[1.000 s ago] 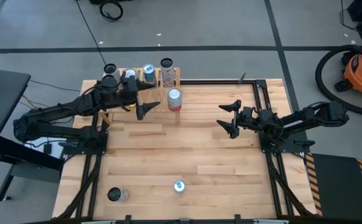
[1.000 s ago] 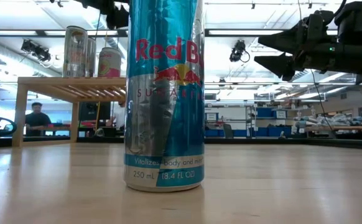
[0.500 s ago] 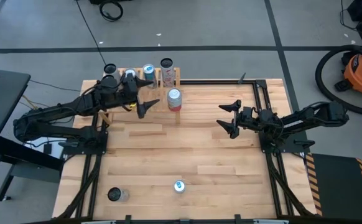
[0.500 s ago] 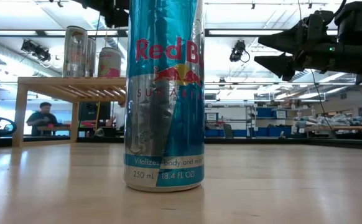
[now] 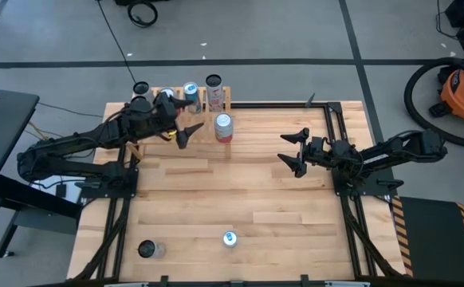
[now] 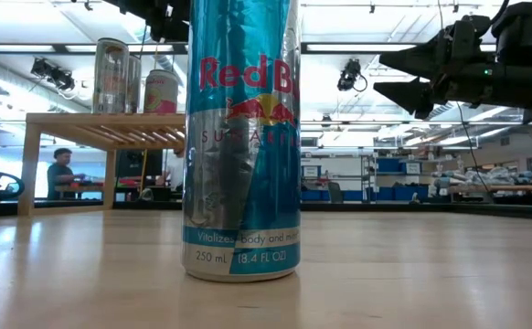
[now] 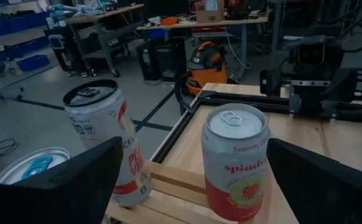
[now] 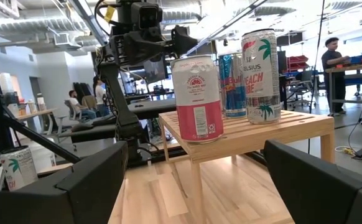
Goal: Place canned beverage on shelf
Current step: Put the pink white soda can on the shelf aligned with the other pink white soda can
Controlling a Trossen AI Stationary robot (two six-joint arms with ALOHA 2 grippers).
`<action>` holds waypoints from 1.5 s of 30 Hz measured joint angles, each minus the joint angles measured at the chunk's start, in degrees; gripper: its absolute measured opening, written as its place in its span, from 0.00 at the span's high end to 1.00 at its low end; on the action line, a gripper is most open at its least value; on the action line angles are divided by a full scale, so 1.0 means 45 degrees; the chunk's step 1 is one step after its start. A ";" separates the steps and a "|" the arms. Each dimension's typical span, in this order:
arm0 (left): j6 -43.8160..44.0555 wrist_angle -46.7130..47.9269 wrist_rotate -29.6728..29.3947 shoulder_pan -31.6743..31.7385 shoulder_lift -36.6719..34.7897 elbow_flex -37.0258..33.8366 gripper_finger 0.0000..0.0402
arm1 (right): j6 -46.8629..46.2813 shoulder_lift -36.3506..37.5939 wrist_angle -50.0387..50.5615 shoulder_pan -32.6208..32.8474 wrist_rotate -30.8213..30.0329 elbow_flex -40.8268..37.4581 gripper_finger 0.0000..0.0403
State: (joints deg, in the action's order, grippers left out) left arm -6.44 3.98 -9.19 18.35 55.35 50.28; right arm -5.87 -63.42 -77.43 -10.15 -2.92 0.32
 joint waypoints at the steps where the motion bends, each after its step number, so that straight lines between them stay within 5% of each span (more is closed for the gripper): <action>1: 0.0027 -0.0084 -0.0005 0.0000 0.0000 0.0000 0.00 | 0.0005 0.0000 0.0000 0.0005 0.0000 0.0000 0.04; 13: -0.0639 0.0591 -0.0335 0.0000 0.0041 0.0295 0.00 | 0.0003 0.0000 0.0000 0.0005 0.0005 0.0000 0.04; 24: -0.0402 0.5244 -0.0288 -0.0373 0.2550 0.4759 0.00 | 0.0001 0.0000 0.0000 0.0005 0.0001 0.0000 0.04; 33: -0.0815 0.7714 0.1358 -0.0408 0.4460 0.7654 0.00 | 0.0004 0.0002 0.0000 0.0000 0.0004 0.0000 0.04; 45: -0.0964 0.9122 0.1624 -0.0372 0.5972 0.9305 0.00 | 0.0000 0.0000 0.0000 0.0000 0.0000 0.0000 0.04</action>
State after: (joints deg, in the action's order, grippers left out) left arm -10.78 45.03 -1.88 16.67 82.23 92.15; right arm -5.87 -63.42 -77.43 -10.15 -2.92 0.32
